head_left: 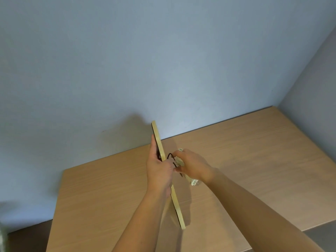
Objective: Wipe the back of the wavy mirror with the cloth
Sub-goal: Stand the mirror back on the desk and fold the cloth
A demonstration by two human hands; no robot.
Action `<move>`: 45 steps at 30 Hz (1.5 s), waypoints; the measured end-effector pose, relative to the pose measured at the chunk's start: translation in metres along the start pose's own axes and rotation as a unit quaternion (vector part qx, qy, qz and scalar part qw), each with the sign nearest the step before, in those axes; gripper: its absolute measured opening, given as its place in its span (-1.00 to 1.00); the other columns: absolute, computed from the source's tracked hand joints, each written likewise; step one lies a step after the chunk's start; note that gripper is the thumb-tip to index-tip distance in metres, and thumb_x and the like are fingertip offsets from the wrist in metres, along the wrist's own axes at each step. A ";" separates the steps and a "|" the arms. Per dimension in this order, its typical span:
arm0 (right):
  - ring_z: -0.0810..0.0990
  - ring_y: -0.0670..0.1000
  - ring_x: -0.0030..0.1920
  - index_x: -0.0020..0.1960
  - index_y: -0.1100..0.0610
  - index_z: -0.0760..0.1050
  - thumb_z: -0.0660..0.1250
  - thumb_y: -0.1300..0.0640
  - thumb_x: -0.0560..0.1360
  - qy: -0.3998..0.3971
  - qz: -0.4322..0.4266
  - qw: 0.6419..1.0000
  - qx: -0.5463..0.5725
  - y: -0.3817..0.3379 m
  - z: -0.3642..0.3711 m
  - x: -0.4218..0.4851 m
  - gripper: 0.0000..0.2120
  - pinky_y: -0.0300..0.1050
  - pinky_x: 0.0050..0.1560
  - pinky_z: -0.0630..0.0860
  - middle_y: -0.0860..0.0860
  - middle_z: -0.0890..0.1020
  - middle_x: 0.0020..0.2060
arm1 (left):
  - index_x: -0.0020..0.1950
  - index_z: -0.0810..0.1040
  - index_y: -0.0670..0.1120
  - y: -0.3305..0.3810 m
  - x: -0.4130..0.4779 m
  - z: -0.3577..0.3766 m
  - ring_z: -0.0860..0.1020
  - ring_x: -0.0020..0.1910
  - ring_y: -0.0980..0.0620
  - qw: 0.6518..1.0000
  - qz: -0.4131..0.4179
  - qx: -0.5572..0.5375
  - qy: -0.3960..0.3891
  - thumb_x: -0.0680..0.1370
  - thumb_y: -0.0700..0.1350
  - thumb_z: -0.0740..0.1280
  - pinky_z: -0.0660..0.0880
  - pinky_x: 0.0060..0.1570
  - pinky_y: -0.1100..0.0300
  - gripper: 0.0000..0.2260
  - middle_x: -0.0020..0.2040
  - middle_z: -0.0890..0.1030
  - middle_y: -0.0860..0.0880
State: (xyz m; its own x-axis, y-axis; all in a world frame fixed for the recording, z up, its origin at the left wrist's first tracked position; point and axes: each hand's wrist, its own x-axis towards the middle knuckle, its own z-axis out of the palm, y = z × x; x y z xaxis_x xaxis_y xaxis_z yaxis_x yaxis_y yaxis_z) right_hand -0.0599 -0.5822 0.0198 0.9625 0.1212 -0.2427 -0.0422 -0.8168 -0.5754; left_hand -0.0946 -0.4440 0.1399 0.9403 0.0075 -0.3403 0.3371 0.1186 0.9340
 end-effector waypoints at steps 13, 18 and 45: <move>0.63 0.07 -0.23 0.06 -0.26 0.41 0.25 -0.15 0.54 -0.015 0.031 0.999 -0.019 0.038 -0.035 -0.010 -0.89 0.18 -0.20 0.66 -0.07 0.61 -0.06 | 0.68 0.17 0.35 -0.013 -0.002 0.076 0.55 0.46 -0.07 0.988 0.030 0.150 0.013 0.58 -0.50 0.24 0.53 0.44 -0.12 -0.08 0.57 0.51 0.07; 0.66 0.10 -0.26 -0.16 -0.34 0.33 0.13 -0.30 0.53 -0.029 0.089 0.995 0.027 0.043 -0.040 -0.010 -0.87 0.04 -0.24 0.61 -0.09 0.59 -0.22 | 0.71 0.08 0.32 -0.019 -0.003 0.099 0.35 0.63 -0.04 0.978 0.025 0.207 -0.001 0.53 -0.53 0.14 0.39 0.56 -0.04 -0.04 0.71 0.28 0.00; 0.73 0.02 0.10 0.41 -0.21 0.44 0.47 -0.03 0.54 0.254 -0.035 0.845 0.468 -0.079 -0.154 -0.100 -0.52 0.05 0.11 0.70 0.01 0.68 0.14 | 0.20 0.68 -0.21 0.052 -0.007 0.023 0.73 -0.05 -0.05 0.973 -0.075 -0.171 -0.136 0.68 -0.05 0.35 0.70 -0.06 0.03 -0.75 0.00 0.75 -0.16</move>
State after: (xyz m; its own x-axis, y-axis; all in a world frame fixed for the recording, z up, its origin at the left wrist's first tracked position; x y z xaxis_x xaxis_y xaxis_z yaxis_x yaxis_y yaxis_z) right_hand -0.1118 -0.6166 0.2102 0.9519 -0.3028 0.0470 0.0546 0.0166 -0.9984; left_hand -0.0827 -0.4604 0.1933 0.8749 -0.2929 -0.3857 0.4803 0.4225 0.7687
